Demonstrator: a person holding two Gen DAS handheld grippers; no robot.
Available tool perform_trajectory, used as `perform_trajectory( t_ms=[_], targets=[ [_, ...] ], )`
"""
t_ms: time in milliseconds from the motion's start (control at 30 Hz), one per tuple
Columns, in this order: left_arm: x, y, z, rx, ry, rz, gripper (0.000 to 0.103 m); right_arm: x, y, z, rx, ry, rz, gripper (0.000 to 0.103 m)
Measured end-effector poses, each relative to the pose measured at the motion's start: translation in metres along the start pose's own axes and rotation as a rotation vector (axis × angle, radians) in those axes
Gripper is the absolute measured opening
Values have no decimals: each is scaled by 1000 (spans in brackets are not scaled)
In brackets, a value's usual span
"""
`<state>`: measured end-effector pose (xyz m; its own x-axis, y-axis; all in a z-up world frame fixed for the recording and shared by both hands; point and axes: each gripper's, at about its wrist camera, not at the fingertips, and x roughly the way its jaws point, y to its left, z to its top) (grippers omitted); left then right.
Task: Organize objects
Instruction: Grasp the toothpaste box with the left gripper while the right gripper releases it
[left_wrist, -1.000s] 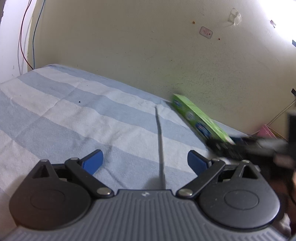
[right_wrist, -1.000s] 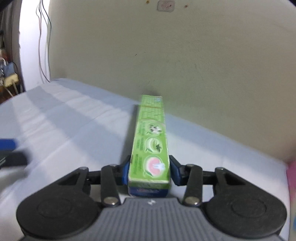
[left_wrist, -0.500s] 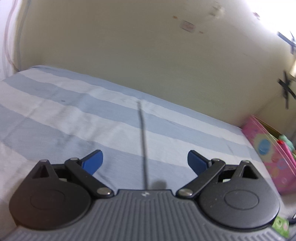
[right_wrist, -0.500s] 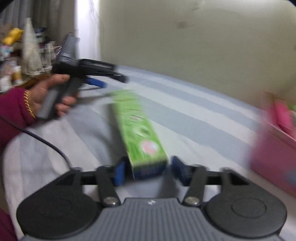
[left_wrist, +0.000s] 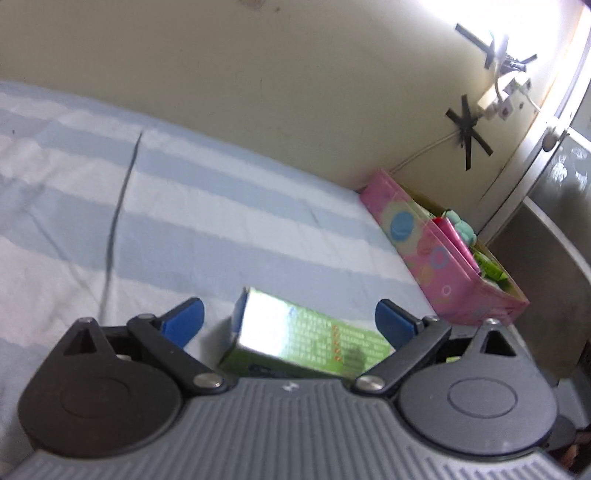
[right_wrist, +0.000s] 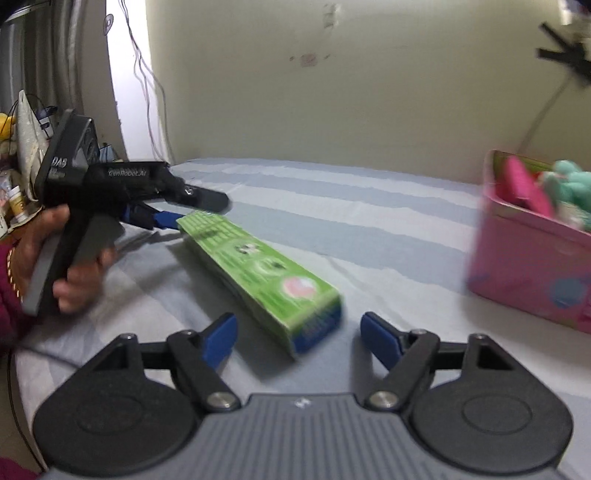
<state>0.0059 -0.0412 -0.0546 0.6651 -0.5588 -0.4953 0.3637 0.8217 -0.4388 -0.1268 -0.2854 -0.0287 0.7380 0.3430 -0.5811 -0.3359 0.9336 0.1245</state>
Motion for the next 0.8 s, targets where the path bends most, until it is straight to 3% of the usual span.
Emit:
perform_trajectory(
  t_ms=[33, 167, 267, 467, 500, 700, 800],
  targets=[
    [3, -5, -1, 24, -3, 17, 95, 3, 4, 3, -7, -7, -12, 63],
    [3, -31, -18, 108, 9, 55, 92, -3, 5, -1, -23, -5, -22, 63],
    [-12, -44, -36, 88, 18, 20, 91, -23, -4, -17, -4, 2, -19, 65],
    [-23, -78, -67, 186, 13, 4, 93, -51, -17, -40, 65, -27, -48, 79],
    [-23, -75, -66, 170, 17, 4, 93, -53, -17, -40, 73, -39, -51, 85],
    [-35, -50, -56, -24, 24, -57, 97, -59, -21, -42, 99, -47, -65, 90],
    [-41, -48, -50, -33, 22, -45, 96, -62, -21, -44, 110, -59, -75, 91]
  ],
)
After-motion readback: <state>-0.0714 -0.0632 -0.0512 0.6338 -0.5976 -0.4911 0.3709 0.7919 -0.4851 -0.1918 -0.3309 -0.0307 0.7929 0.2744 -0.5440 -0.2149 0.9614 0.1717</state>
